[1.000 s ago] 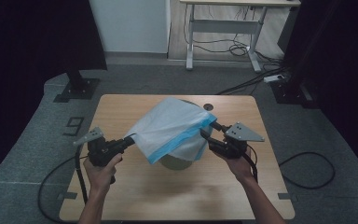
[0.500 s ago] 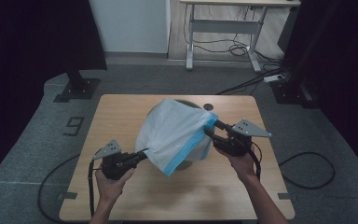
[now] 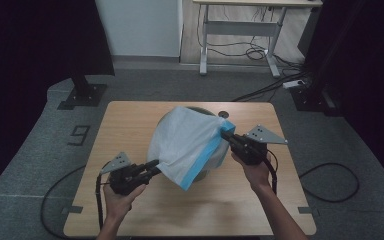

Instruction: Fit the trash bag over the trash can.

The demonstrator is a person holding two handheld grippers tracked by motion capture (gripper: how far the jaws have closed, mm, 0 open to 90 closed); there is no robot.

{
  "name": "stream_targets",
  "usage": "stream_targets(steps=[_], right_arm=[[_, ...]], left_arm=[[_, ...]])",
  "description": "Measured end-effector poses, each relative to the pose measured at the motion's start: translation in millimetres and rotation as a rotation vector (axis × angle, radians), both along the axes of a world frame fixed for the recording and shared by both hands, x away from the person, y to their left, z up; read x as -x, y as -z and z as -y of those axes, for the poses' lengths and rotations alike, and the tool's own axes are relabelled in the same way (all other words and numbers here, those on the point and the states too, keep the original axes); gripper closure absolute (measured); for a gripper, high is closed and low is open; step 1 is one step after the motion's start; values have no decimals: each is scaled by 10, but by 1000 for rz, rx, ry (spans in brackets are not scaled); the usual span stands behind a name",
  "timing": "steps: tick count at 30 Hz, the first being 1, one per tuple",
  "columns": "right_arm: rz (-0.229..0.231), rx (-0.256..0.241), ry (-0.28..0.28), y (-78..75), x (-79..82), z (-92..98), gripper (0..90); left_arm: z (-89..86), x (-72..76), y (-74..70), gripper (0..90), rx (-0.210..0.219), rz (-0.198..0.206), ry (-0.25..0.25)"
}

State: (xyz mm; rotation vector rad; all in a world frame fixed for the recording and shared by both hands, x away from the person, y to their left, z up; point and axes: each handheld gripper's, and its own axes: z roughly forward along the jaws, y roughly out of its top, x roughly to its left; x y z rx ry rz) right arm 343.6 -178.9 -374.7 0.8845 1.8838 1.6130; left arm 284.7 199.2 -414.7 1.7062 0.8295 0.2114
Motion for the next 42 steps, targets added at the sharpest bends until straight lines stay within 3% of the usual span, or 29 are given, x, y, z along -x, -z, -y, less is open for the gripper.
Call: stream_targets(steps=[4, 9, 13, 18, 19, 20, 26, 29, 32, 35, 39, 42], right_arm=[[5, 41, 5, 12, 14, 28, 890], [19, 76, 9, 13, 25, 17, 890], [31, 87, -3, 6, 31, -23, 890], [35, 90, -15, 0, 31, -74, 889], [35, 90, -15, 0, 31, -74, 889], [33, 84, -19, 1, 28, -76, 889], [33, 68, -33, -4, 35, -75, 890], [45, 54, -55, -15, 56, -84, 889], [47, 54, -63, -22, 71, -100, 890], [52, 53, -68, -26, 81, -112, 889], [51, 52, -71, -27, 82, -119, 889], [50, 53, -74, -26, 83, -124, 888]], left_arm=[[-75, 79, -164, 479, -22, 36, -17], [-59, 111, -402, 394, -30, 80, -14], [89, 25, -554, 363, -52, 89, -4], [354, -210, -616, 330, -85, 56, 14], [354, -210, -616, 324, -85, 56, 14], [468, -319, -615, 318, -102, 40, 16], [754, -579, -602, 300, -128, -9, 27], [855, -675, -569, 298, -142, -36, 31], [922, -674, -542, 293, -156, -34, 51], [952, -646, -533, 363, -178, -9, 35], [944, -614, -556, 612, -165, 31, 36], [945, -608, -573, 777, -158, 38, 44]])
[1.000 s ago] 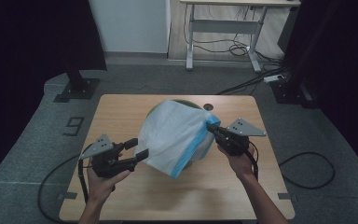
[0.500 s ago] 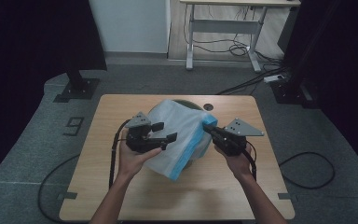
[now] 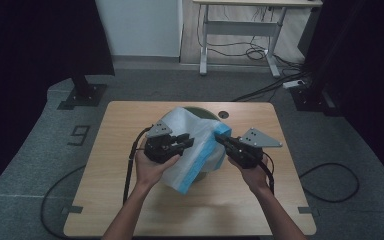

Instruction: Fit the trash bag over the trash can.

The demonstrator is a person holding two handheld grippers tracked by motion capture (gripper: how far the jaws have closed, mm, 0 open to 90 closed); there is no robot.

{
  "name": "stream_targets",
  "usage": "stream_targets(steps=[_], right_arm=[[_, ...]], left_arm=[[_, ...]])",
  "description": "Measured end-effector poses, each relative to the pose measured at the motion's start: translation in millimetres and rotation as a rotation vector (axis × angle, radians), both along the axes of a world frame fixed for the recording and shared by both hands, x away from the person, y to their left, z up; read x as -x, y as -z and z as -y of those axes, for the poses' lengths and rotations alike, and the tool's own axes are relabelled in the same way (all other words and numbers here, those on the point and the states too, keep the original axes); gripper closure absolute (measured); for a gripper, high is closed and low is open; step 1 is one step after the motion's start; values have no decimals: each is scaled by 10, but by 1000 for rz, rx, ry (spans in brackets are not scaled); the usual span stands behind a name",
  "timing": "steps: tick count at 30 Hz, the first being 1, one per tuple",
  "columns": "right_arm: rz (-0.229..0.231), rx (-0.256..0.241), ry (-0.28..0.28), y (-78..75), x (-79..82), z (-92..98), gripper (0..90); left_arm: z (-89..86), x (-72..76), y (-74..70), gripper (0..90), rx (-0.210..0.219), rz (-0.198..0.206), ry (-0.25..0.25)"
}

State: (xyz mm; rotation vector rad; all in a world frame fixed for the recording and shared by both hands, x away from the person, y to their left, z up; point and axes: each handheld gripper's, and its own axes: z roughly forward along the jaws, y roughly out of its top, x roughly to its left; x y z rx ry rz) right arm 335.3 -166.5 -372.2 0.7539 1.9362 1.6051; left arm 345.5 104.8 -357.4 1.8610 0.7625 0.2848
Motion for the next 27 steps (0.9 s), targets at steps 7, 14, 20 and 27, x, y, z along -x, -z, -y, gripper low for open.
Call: stream_targets(steps=[7, 14, 20, 27], right_arm=[[1, -9, -13, 0, -5, 13, 870], [5, -9, -17, 64, 15, 95, 721], [-1, -32, -33, 117, 20, 181, 707], [3, -28, -41, 95, 3, 118, 766]], left_arm=[[-16, -28, 18, 897, 24, -22, 32], [-145, -54, 0, 898, 105, -27, 37], [-267, -94, -1, 898, 167, -64, 53], [-271, -87, 13, 898, 174, -66, 72]])
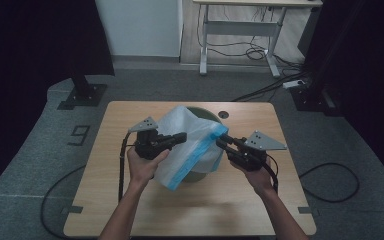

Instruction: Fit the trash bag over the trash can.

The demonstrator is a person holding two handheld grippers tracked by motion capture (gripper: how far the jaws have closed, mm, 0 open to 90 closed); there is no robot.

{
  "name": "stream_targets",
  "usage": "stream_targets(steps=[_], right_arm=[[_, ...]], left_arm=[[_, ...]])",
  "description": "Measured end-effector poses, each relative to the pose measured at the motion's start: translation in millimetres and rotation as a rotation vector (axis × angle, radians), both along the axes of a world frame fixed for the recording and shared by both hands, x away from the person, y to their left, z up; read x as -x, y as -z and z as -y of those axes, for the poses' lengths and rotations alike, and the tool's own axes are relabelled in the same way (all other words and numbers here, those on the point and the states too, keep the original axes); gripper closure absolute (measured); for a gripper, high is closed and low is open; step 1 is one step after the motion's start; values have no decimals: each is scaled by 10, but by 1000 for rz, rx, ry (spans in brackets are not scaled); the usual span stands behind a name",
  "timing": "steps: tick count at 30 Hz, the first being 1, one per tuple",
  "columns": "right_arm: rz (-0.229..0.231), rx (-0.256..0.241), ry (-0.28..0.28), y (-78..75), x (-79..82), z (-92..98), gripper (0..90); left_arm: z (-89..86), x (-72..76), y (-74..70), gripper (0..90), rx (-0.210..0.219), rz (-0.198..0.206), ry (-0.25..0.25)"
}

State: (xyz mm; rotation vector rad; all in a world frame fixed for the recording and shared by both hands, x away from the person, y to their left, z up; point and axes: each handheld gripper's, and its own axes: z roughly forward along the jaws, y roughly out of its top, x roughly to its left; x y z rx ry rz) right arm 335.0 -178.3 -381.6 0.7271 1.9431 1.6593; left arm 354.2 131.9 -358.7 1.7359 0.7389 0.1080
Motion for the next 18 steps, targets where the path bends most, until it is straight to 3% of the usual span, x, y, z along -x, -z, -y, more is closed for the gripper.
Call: stream_targets(steps=[4, 14, 16, 18], right_arm=[[4, -7, 5, 0, -24, -10, 888], [11, 13, -2, 11, -25, 6, 889], [8, 7, -4, 16, -32, 23, 889], [11, 7, -2, 15, -31, 29, 889]], left_arm=[[-5, 9, -2, 899, 0, 15, -10], [-76, -44, -8, 900, 29, 49, -76], [-83, -74, -3, 900, 30, 33, -68], [-50, -86, 1, 899, 13, 11, -24]])
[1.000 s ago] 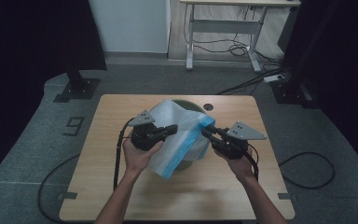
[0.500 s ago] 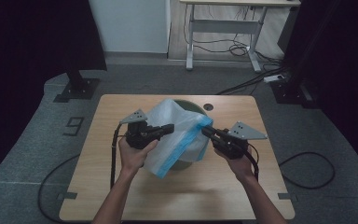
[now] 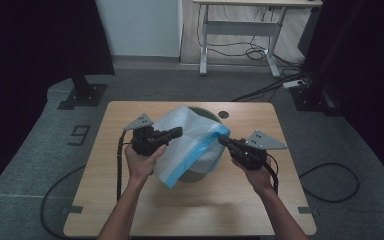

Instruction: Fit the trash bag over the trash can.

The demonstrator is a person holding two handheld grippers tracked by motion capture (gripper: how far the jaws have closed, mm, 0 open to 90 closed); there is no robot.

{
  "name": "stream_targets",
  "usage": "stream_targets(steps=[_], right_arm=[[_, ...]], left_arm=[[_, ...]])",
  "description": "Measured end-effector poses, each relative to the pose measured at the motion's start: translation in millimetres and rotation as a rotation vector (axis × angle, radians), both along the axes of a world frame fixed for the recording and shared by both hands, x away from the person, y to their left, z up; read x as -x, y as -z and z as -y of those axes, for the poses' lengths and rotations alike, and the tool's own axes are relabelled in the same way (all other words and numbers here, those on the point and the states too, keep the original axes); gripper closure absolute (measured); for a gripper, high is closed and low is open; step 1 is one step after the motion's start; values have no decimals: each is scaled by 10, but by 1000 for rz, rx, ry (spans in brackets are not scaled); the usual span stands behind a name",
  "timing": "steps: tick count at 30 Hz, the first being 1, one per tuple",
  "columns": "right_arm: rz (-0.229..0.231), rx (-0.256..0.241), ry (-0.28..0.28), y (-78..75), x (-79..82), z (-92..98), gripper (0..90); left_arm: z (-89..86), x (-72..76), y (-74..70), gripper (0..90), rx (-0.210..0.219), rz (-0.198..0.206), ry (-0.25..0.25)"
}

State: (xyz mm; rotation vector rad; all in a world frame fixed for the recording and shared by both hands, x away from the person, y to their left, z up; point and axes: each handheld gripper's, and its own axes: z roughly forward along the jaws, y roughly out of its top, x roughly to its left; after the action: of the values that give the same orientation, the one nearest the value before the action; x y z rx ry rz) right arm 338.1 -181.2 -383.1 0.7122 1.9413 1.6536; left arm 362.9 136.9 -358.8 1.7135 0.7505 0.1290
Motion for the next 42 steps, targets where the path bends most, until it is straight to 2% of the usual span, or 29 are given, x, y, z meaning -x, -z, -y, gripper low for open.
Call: stream_targets(steps=[3, 5, 6, 9, 10, 12, 16, 27, 32, 35, 37, 42], right_arm=[[0, 4, -2, -8, 0, -11, 889], [2, 1, -4, -13, 1, -19, 889], [2, 0, -4, -14, 3, -20, 889], [-1, -9, -6, -20, 10, -15, 889], [-1, -10, -5, -22, 11, -16, 889], [3, -11, -7, -28, 13, -17, 890], [0, -5, -16, -26, 14, -33, 889], [-14, -3, -12, 16, 1, -6, 889], [-25, 0, 1, 40, -13, 4, 890], [-31, 22, 32, 53, -46, 35, 890], [-48, 36, 50, 72, -94, 71, 890], [-74, 55, 97, 96, -198, 184, 890]], left_arm=[[76, 38, 2, 876, -27, 23, 5], [118, 47, -2, 709, -42, 29, 2], [133, 51, -3, 653, -53, 34, 0], [180, 44, -2, 513, -65, 28, 14], [202, 39, 0, 503, -77, 26, 17], [243, 37, 10, 582, -100, 25, 6], [279, 4, 37, 885, -100, -9, 47], [145, 15, -16, 898, 31, -5, 58], [57, 5, -13, 899, 51, 6, 12], [-29, -26, 6, 899, 73, 12, -32], [-92, -50, 26, 900, 96, 6, -51], [-255, -72, 41, 900, 130, 22, -99]])
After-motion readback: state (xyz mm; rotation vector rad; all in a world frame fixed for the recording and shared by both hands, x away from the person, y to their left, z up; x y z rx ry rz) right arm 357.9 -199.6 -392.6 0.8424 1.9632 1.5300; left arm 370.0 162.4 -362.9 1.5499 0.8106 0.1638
